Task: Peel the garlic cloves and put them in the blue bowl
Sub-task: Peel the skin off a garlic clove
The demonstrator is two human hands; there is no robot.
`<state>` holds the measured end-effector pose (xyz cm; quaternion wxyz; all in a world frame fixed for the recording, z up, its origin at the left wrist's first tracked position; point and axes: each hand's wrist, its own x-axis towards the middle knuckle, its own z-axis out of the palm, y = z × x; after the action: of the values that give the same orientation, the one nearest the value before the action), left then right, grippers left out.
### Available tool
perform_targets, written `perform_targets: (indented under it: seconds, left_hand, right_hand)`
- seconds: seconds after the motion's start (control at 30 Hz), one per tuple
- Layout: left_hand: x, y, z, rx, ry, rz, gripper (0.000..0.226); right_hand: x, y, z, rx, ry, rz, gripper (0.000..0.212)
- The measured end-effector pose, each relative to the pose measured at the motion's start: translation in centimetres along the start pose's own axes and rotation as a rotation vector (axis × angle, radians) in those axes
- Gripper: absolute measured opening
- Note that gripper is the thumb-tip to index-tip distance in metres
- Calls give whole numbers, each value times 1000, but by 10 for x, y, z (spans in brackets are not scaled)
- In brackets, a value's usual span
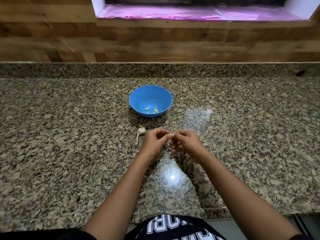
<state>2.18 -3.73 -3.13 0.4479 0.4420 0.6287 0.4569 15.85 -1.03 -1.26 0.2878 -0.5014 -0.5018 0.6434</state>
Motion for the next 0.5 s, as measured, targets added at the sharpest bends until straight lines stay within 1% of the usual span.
perform_targets:
  seconds: [0.1,0.13,0.23,0.27,0.3,0.4,0.5]
  left_hand:
    - [2,0,-1,-135,-12,-64,5]
    - [2,0,-3,-161,-13,-91,4]
    - [4,-5,-7,-142,6,-134,5]
    - [4,-6,-8,-143,5,-136,6]
    - [3,-7,-9,-145,6,-134,6]
    - [5,-10,-10,-107,51,-109,8]
    - [13,-10,-3,73,101,-50,8]
  right_hand:
    - [-1,-6,-1,-44,-37,-31,17]
    - [-1,-7,-2,-115,-34,-53,17]
    - [0,-3,-5,-435,23,-143,19]
    - [0,-2,-6,-490,49,-160,19]
    - [0,0,-6,-496,78,-167,18]
    - [-1,3,-7,-392,168,-167,15]
    - [-1,5,-12,-329,250,-146,15]
